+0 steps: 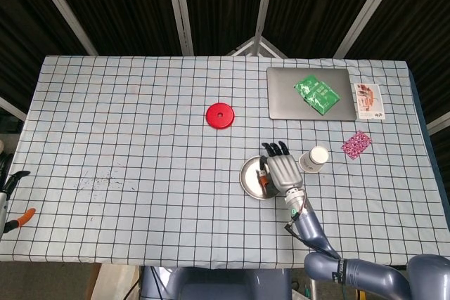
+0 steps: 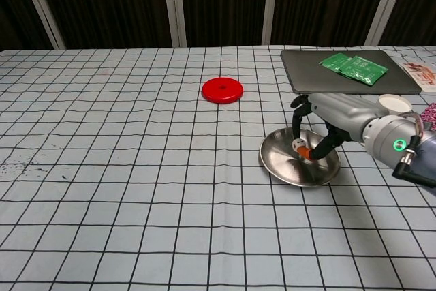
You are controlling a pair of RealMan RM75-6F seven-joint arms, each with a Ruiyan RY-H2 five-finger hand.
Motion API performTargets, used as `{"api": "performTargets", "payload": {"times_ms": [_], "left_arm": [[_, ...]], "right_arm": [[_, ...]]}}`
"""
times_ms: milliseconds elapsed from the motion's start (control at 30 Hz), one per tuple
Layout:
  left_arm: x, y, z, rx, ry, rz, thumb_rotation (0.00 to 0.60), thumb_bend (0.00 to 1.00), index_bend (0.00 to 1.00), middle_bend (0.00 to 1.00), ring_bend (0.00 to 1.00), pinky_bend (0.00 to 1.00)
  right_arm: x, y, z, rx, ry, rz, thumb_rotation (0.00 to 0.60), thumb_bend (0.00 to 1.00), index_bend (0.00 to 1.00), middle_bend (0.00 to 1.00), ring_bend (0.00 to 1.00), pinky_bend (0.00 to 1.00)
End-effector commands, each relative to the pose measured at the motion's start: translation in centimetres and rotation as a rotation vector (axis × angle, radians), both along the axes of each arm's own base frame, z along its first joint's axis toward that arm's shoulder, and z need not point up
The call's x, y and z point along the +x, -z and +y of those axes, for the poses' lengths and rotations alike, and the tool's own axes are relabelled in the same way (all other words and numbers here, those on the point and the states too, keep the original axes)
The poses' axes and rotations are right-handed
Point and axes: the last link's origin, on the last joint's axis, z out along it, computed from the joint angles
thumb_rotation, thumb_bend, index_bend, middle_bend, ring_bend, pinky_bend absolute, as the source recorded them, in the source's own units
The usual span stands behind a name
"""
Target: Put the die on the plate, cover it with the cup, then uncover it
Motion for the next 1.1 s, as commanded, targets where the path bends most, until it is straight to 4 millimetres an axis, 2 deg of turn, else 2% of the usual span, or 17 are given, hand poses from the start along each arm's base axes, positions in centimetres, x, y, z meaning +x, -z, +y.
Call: {"api": "performTargets", "payload": {"times_ms": [33, 233, 467, 567, 667, 933, 1100], "left_arm": [[0.0, 0.0, 0.0, -0.001, -0.001, 0.002, 0.600, 0.23, 0.25, 0.00, 0.00, 0.13], [0.1, 0.2, 0.0, -0.007, 0.003, 0.005, 0.600, 0.23, 0.25, 0.00, 0.00, 0.13], [0.0, 0.2, 0.0, -0.005, 0.000, 0.007, 0.600, 0.23, 0.25, 0.00, 0.00, 0.13], [0.1, 0.3, 0.1, -0.008, 0.001, 0.009, 0.600, 0.23, 0.25, 0.00, 0.00, 0.13], [0.1, 0.3, 0.1, -0.006, 0.001, 0.009, 0.600, 0.23, 0.25, 0.00, 0.00, 0.13], [0.0, 0.2, 0.1, -0.003, 0.000, 0.007, 0.600, 0.23, 0.25, 0.00, 0.00, 0.13], [0.1, 0.3, 0.0, -0.009, 0.001, 0.009, 0.600, 0.23, 0.25, 0.00, 0.00, 0.13]], "right_arm": [[-0.2, 0.4, 0.5, 0.015, -0.006, -0.006, 0.600, 0.39, 0.59, 0.12, 0.10, 0.00], [-0.5, 0.9, 1.0, 0.032, -0.007, -0.009, 0.600, 0.40, 0.59, 0.12, 0.10, 0.00], [-0.8, 0.7, 1.0, 0.028, -0.001, -0.011, 0.600, 0.14, 0.32, 0.06, 0.05, 0.00], [-0.7, 0.4, 0.8, 0.021, -0.005, -0.017, 0.600, 0.12, 0.24, 0.04, 0.03, 0.00], [-0.6, -0.1, 0.7, 0.014, -0.011, -0.014, 0.600, 0.12, 0.21, 0.03, 0.00, 0.00], [-0.2, -2.2, 0.8, 0.004, -0.031, -0.008, 0.600, 0.12, 0.18, 0.02, 0.00, 0.00], [0.2, -5.6, 0.1, -0.085, -0.052, -0.029, 0.600, 0.12, 0.18, 0.02, 0.00, 0.00]]}}
